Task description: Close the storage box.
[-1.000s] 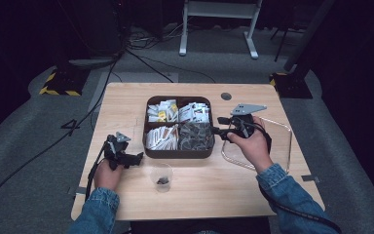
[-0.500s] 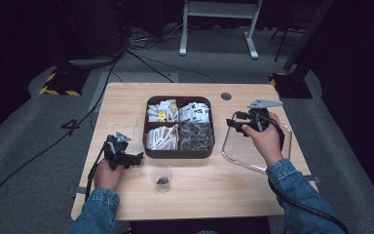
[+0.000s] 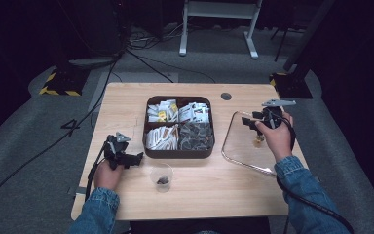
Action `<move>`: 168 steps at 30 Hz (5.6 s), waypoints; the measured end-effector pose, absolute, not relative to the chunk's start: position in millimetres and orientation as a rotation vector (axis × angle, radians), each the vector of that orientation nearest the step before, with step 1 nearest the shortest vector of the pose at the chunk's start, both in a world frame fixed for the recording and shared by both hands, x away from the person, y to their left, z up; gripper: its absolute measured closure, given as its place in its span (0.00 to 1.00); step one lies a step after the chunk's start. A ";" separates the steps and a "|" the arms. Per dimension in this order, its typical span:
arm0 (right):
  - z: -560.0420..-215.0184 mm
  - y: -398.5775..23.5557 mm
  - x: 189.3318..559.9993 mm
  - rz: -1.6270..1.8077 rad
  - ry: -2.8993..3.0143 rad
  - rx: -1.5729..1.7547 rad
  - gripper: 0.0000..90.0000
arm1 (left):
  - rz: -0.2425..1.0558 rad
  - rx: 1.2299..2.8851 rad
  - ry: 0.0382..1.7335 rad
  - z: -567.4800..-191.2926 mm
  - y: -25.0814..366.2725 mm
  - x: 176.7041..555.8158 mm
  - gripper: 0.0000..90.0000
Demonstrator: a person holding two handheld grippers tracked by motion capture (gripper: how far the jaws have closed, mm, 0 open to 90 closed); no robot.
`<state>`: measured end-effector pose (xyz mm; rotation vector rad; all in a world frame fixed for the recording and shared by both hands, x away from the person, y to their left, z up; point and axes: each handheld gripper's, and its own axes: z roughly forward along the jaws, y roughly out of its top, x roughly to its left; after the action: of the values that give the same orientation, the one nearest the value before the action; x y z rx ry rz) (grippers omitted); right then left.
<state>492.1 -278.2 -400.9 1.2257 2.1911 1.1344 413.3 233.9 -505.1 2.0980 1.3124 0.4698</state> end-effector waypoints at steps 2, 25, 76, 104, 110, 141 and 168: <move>-402.8 -281.2 493.4 1.131 2.188 1.238 0.45 | 0.470 2.098 1.312 -505.1 233.9 413.3 0.00; -460.8 -318.6 496.6 0.919 2.207 1.409 0.49 | 0.472 2.096 1.318 -505.0 233.7 412.8 0.00; -442.4 -315.4 475.6 0.956 2.202 1.302 0.65 | 0.471 2.096 1.319 -505.0 233.6 412.8 0.00; -391.1 -281.9 472.1 1.080 2.217 1.172 0.65 | 0.473 2.095 1.320 -505.1 233.4 412.8 0.00; -381.9 -263.6 478.5 1.099 2.241 1.143 0.65 | 0.476 2.091 1.326 -505.1 232.9 412.6 0.00; -357.6 -164.1 511.9 1.155 2.341 1.029 0.65 | 0.481 2.078 1.347 -505.1 231.2 414.8 0.00; -384.2 -87.9 527.7 1.146 2.432 0.962 0.65 | 0.481 2.078 1.348 -505.1 231.1 414.9 0.00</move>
<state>527.7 -87.9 -384.2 0.9625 2.4325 1.1458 414.9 231.1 -505.1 2.0784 1.3480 0.4808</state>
